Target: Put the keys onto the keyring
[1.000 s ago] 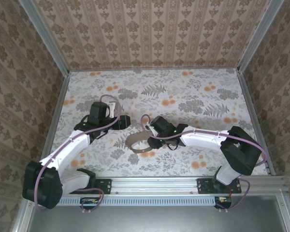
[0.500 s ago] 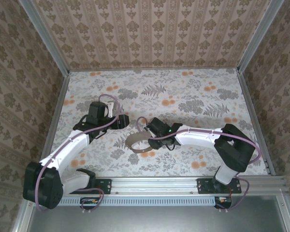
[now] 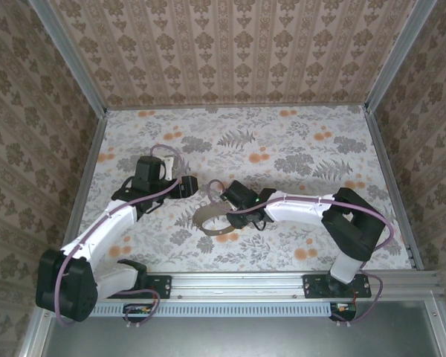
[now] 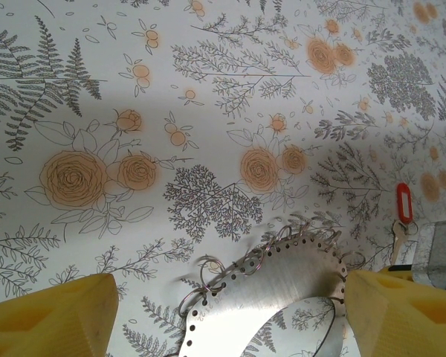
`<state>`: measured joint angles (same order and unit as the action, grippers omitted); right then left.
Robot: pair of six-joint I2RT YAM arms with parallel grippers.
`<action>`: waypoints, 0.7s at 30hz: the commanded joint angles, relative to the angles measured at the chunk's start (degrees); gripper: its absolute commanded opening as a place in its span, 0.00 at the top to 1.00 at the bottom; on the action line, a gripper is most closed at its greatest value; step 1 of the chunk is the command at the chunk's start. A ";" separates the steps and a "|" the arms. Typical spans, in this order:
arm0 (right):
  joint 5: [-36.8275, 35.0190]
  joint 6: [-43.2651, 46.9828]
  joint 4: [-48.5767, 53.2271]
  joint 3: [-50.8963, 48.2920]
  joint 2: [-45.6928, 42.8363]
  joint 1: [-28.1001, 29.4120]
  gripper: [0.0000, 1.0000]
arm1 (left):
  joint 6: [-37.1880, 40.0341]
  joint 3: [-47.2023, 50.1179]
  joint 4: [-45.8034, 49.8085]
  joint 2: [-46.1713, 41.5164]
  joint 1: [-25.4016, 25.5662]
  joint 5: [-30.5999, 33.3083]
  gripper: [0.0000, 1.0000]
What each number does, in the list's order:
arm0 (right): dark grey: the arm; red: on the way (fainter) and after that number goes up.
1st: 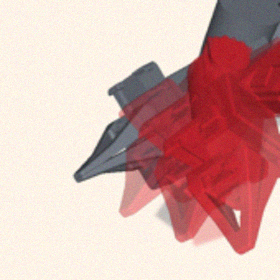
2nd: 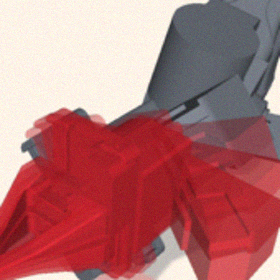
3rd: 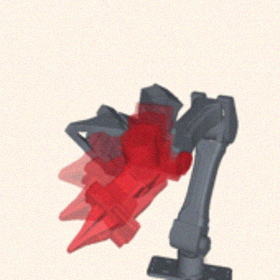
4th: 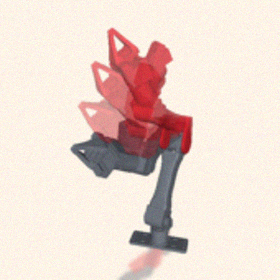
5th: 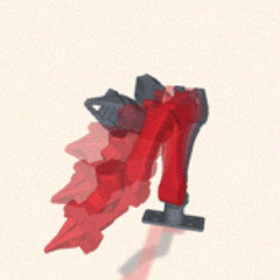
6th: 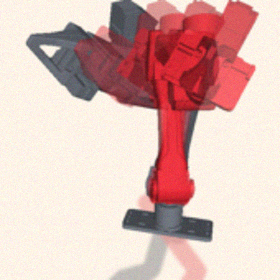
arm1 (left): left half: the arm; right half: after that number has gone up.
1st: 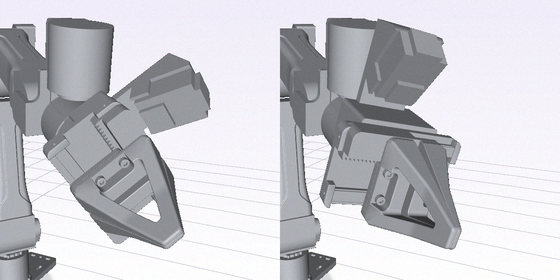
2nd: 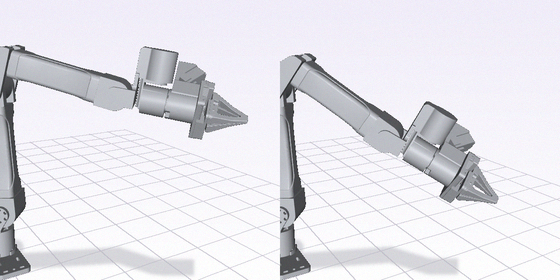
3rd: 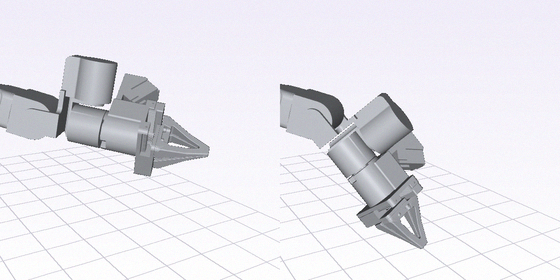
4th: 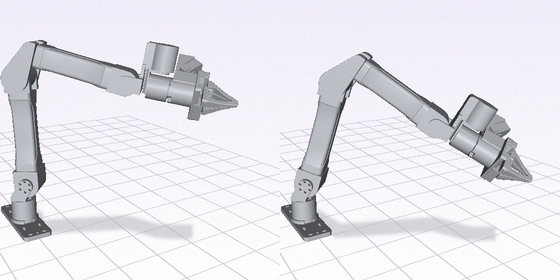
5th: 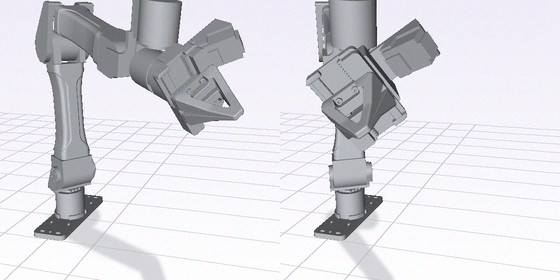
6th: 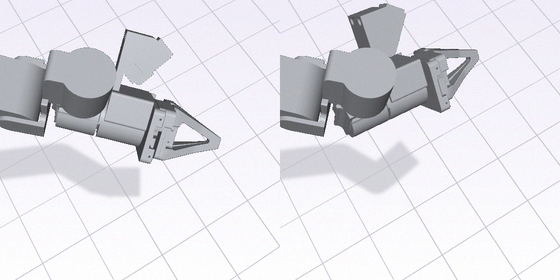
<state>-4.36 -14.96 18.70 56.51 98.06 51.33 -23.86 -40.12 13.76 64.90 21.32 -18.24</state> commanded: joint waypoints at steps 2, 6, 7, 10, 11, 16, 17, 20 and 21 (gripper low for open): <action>-2.14 0.81 1.96 1.34 1.46 0.39 0.71 | 0.28 0.04 0.88 -1.62 -0.31 -0.66 0.19; -2.32 0.81 1.67 1.19 2.23 0.36 0.73 | 0.12 -0.05 1.01 -1.80 -0.35 -0.66 0.19; -2.42 0.85 1.53 1.19 2.38 0.44 0.74 | 0.07 -0.09 0.98 -1.89 -0.32 -0.66 0.19; -2.96 0.90 1.47 1.10 2.68 0.39 0.77 | 0.06 -0.02 1.01 -2.16 -0.32 -0.75 0.20; -3.10 0.91 1.49 0.99 2.65 0.36 0.78 | 0.09 0.04 0.99 -2.24 -0.32 -0.74 0.20; -3.89 0.90 1.45 0.25 2.07 0.39 0.83 | 0.14 -0.07 1.09 -2.40 -0.32 -0.84 0.20; -3.98 0.98 1.42 0.06 1.98 0.41 0.82 | 0.15 -0.15 1.04 -2.50 -0.32 -0.83 0.20; -3.92 1.24 1.20 -0.34 1.83 0.29 0.82 | 0.30 -0.12 1.09 -2.58 -0.32 -1.01 0.20; -3.90 1.26 1.09 -0.66 1.79 0.32 0.81 | 0.29 -0.08 1.09 -2.67 -0.32 -1.09 0.21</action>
<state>-6.52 -14.70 18.68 56.53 99.50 51.42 -23.86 -40.12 13.96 63.57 21.32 -18.26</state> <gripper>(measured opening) 0.191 0.796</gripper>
